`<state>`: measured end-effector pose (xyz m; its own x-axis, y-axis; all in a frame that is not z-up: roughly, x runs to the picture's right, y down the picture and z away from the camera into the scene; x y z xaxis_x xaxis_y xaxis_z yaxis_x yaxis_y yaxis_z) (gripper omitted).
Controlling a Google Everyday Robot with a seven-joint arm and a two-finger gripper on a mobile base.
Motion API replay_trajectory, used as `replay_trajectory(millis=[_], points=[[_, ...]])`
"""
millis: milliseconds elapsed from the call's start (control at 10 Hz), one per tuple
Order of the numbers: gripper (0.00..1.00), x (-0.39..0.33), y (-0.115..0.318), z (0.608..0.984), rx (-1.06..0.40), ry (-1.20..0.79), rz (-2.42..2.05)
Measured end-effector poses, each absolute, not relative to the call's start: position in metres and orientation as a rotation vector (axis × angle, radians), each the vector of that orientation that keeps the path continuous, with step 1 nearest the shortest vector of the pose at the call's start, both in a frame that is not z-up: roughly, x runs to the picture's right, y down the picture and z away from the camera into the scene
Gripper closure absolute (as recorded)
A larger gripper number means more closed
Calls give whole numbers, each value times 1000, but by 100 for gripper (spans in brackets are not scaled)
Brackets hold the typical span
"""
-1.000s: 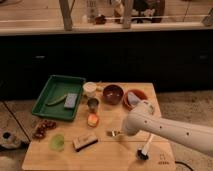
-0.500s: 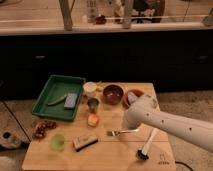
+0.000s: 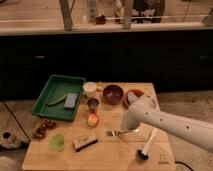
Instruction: Place fork in purple bowl
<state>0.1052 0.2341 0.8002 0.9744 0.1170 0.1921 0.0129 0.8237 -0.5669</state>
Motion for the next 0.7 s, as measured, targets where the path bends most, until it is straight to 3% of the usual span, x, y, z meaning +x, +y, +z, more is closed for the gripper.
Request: replay_trajectory(millis=[100, 200, 700], points=[[30, 105, 235, 801, -603, -225, 53], [20, 101, 241, 808, -617, -247, 29], [20, 101, 244, 814, -633, -271, 13]])
